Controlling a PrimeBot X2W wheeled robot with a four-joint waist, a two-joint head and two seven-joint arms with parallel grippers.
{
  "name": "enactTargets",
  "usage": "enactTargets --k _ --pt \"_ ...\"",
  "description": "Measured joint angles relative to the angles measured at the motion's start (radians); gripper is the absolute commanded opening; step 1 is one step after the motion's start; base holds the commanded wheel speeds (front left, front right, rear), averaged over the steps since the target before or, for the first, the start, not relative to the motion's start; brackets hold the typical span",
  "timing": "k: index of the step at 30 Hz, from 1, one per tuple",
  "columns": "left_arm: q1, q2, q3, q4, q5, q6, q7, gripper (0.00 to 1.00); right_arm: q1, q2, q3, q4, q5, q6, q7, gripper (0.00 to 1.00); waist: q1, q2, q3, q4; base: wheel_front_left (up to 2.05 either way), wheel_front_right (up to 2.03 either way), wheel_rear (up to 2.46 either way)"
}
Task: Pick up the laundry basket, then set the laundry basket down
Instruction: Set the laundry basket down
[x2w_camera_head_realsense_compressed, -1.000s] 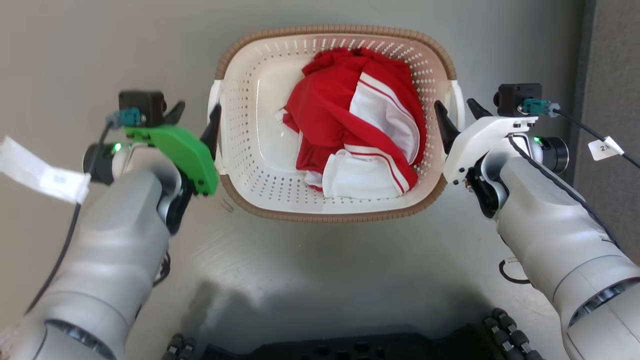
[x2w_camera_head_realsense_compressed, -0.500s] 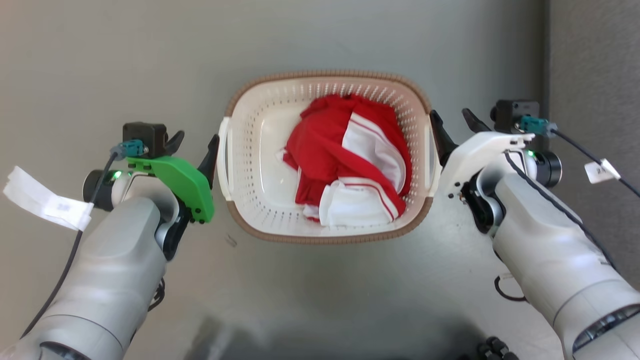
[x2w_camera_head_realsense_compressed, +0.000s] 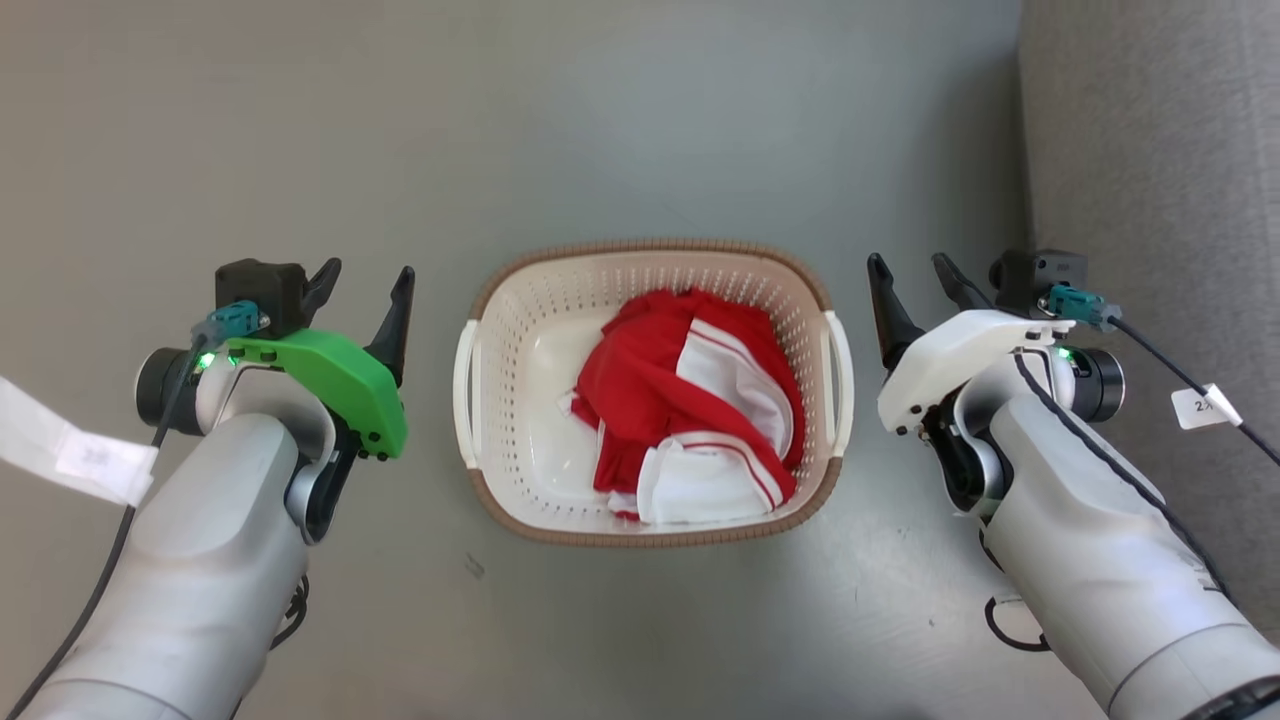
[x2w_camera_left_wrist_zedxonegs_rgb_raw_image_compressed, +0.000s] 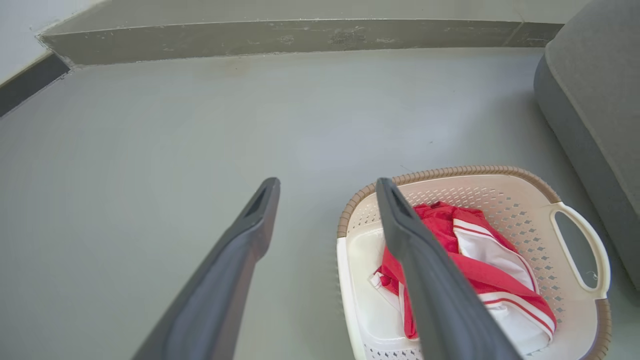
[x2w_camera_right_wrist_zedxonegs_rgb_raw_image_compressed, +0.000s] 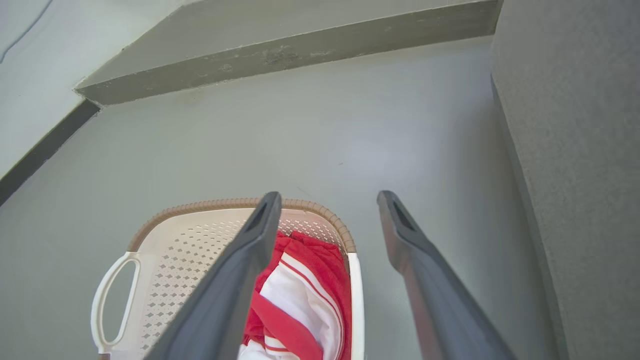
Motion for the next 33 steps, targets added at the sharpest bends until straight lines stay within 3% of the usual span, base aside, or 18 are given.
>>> enactTargets --k 16,33 --pt "0.193 0.053 0.169 -0.272 0.14 0.142 0.0 1.0 0.154 -0.018 -0.11 -0.252 -0.103 -0.017 -0.001 1.0 0.0 0.0 -0.203 -0.036 0.0 0.0 0.0" --pt "0.417 0.048 0.283 -0.516 0.264 0.182 0.0 1.0 0.327 -0.033 -0.198 -0.438 -0.213 -0.037 -0.002 1.0 0.0 0.0 -0.337 -0.063 0.0 0.0 0.0"
